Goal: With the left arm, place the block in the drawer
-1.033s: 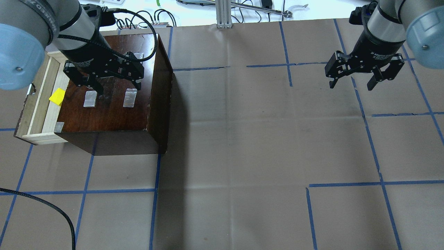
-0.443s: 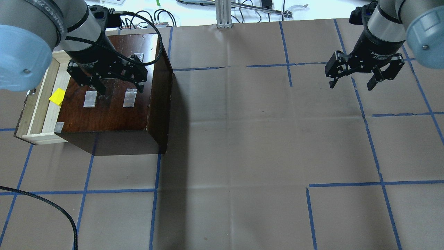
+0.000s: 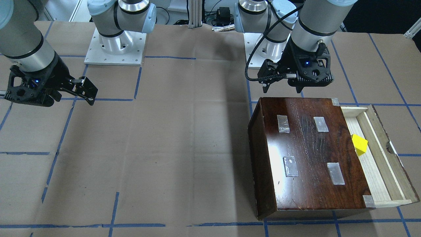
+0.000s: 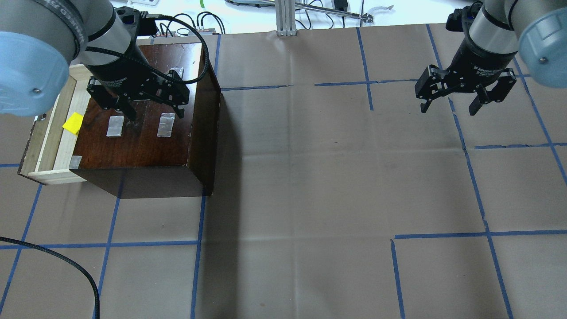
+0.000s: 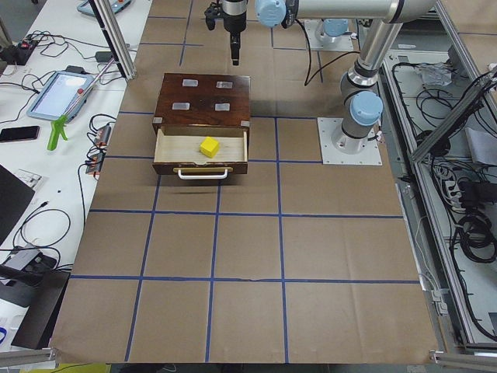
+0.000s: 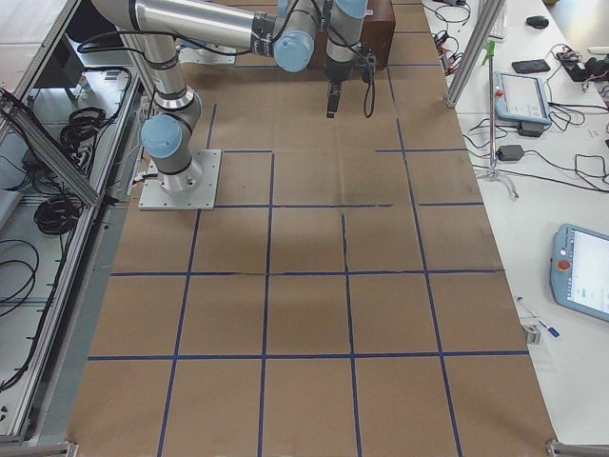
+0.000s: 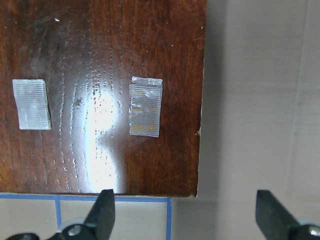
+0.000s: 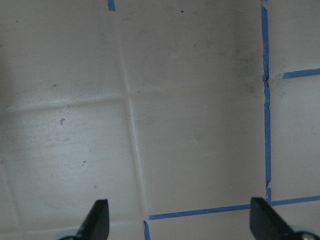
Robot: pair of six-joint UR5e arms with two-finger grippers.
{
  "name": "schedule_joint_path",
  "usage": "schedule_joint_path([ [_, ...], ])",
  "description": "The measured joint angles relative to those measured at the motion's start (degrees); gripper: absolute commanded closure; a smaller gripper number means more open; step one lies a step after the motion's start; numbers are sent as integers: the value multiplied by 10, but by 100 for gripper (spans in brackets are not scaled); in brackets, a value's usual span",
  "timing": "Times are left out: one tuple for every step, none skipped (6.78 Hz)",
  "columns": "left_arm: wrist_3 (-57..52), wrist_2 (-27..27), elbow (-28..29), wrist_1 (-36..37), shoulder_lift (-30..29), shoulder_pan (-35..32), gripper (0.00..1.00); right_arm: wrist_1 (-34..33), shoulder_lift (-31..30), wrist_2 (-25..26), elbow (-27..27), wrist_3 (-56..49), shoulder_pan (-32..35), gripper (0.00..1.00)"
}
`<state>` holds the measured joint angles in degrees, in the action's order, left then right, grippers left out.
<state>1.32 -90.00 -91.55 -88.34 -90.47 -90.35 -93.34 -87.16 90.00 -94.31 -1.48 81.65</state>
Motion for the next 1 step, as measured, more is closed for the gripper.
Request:
schedule_joint_path([
  [0, 0, 0, 0, 0, 0, 2, 0, 0, 0, 0, 0, 0, 0],
])
